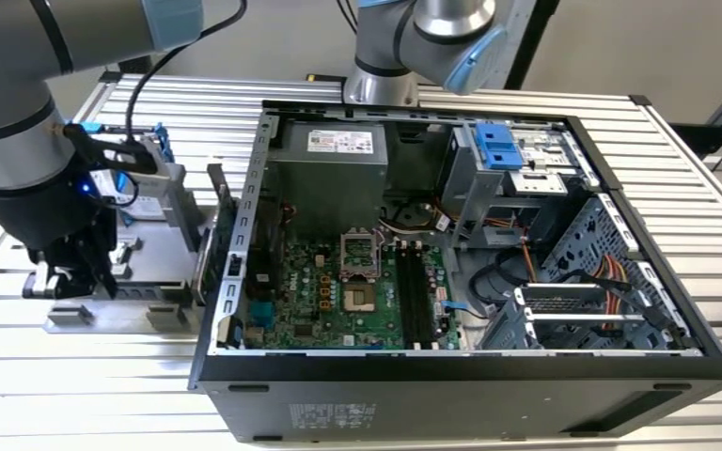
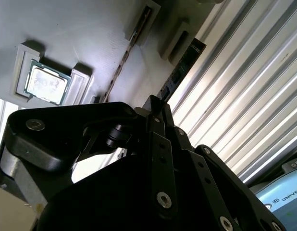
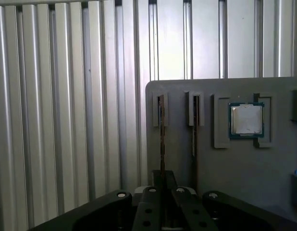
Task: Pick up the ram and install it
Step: 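Pick up the ram and move it above insertion slot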
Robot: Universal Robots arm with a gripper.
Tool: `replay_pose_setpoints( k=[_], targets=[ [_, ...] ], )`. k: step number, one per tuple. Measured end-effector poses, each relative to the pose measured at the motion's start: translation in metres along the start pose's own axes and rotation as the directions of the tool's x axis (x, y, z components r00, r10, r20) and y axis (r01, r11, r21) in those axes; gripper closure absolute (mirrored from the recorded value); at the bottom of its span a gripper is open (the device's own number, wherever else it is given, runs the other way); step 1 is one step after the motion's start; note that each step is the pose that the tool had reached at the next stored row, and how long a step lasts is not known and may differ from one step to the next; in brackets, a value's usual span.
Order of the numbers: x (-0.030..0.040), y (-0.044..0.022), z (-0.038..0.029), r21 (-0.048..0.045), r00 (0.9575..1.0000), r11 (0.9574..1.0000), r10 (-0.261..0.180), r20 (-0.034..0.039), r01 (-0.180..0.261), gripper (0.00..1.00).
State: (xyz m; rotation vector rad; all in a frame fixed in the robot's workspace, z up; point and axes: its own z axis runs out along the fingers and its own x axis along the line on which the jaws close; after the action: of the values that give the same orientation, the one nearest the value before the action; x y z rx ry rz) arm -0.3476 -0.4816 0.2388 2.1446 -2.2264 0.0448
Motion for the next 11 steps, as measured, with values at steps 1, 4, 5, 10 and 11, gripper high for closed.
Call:
replay_pose_setpoints(
  k=[1, 4, 5, 10, 11],
  targets=[
    [0.0001, 0.0000, -0.0009, 0.0000, 1.0000, 1.0000, 0.000, 0.0001, 0.000, 1.00],
    [0.0002, 0.0001, -0.0037, 0.0000, 1.0000, 1.0000, 0.000, 0.0000, 0.000, 1.00],
    [0.0003, 0.0001, -0.0046, -0.0001, 1.0000, 1.0000, 0.000, 0.0000, 0.000, 1.00],
    [0.0005, 0.0001, -0.0092, 0.0000, 1.0000, 1.0000, 0.000, 0.0000, 0.000, 1.00],
    [0.0006, 0.0001, -0.0101, 0.0000, 1.0000, 1.0000, 0.000, 0.0000, 0.000, 1.00]
  ],
)
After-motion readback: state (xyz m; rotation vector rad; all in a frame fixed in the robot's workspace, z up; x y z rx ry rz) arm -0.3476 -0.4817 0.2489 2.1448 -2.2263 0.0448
